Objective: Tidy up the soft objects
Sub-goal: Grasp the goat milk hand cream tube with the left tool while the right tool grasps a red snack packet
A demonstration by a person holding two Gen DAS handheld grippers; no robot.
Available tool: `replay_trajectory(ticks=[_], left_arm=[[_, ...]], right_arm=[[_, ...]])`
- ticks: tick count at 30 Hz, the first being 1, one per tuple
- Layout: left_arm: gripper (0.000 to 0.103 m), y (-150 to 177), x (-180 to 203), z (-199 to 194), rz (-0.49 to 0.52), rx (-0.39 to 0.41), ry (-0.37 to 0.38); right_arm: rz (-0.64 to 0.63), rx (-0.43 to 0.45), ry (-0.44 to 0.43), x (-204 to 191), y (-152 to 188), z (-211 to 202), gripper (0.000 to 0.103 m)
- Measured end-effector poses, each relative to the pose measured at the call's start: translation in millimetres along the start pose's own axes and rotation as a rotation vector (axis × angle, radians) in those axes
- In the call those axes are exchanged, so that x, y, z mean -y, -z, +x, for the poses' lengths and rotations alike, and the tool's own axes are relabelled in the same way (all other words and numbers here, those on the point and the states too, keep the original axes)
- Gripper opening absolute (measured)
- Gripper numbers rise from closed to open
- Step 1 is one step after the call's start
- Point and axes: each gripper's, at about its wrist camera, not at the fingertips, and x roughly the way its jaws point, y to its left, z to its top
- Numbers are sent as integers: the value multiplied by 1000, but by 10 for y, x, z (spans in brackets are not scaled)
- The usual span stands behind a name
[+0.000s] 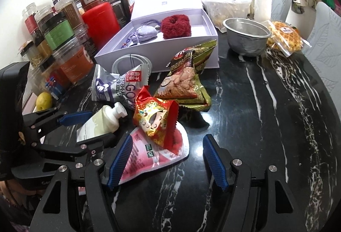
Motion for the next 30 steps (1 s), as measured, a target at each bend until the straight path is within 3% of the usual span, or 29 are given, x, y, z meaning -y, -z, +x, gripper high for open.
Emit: replay_trajectory(ticks=[8,21,23,25,30], left_arm=[[55,17,-78,-74,-53,-13,41],[55,45,-41,-35,-12,2,4],[55,47,-37,-21,-10,14,5],[53,45,-37,-15,-17,20,2],[53,40,-61,-28,-43,21,2]], right_arm=[[-13,-2,-16,-40,-71,81,69],[-26,2,-18,-93,-184,214,69],[-29,-4,-20,-111,-196,253,65],[-35,-7,-21,-127,-195,275,49],[-30,2,-26,-122,-188,261,40]])
